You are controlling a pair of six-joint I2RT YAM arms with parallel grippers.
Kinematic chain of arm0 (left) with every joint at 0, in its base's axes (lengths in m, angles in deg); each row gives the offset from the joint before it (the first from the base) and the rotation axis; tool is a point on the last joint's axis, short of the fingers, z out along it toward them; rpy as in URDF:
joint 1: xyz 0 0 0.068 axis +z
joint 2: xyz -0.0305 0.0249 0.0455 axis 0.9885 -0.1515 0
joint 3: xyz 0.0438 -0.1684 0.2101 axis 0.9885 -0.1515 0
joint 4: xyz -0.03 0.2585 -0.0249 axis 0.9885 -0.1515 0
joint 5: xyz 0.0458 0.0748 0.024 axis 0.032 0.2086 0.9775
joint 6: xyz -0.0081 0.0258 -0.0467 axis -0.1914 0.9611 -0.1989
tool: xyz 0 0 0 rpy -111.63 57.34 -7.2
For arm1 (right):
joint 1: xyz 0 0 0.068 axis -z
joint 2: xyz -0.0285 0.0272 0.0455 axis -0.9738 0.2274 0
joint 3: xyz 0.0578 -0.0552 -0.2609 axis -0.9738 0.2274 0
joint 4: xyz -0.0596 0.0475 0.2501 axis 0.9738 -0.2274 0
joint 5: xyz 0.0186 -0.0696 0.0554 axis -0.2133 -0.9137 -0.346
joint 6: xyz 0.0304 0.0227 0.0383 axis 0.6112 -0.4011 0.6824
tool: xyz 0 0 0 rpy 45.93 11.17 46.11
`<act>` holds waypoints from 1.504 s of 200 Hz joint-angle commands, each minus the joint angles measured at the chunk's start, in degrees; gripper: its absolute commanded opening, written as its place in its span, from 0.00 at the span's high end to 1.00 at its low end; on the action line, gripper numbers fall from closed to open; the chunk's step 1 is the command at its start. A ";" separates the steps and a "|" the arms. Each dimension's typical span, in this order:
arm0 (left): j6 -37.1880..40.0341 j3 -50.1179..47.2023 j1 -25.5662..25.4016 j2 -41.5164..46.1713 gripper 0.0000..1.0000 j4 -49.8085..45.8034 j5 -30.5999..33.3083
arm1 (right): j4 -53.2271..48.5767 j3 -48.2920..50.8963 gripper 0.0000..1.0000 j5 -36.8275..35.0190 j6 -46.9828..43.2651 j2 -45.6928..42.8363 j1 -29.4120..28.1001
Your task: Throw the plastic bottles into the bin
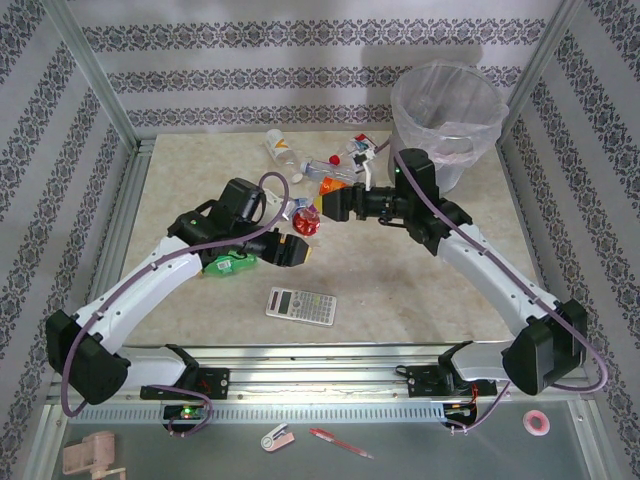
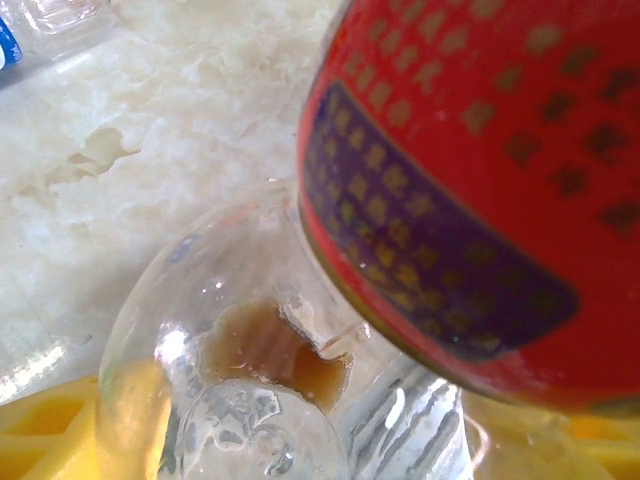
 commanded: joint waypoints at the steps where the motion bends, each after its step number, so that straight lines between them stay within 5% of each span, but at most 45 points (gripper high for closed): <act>1: 1.44 1.34 -0.93 -0.57 0.53 2.19 -1.92 | 0.47 -1.39 0.22 1.66 -1.40 0.87 -1.01; 152: 1.25 0.24 -1.37 -1.63 0.54 3.25 -3.25 | -0.74 -3.48 0.51 3.95 -1.67 3.03 -3.39; 213: 1.68 0.11 -1.71 -1.80 0.53 3.60 -2.93 | -1.70 -4.34 0.74 4.45 -1.91 3.39 -3.38; 240: 1.75 -1.10 -1.72 -0.59 0.32 5.34 -1.75 | -2.55 -5.23 0.87 5.20 -1.89 3.73 -3.34; 268: 1.13 -2.68 -1.72 1.68 0.09 8.28 0.66 | -3.09 -5.81 0.89 3.98 -2.10 3.39 -3.14; 272: 1.08 -3.03 -1.71 2.08 0.00 8.87 1.09 | -3.31 -5.92 0.90 3.84 -2.16 3.42 -3.07; 301: 0.12 -6.22 -1.72 5.90 0.00 13.94 3.90 | -5.50 -6.82 0.94 2.55 -2.77 3.54 -2.02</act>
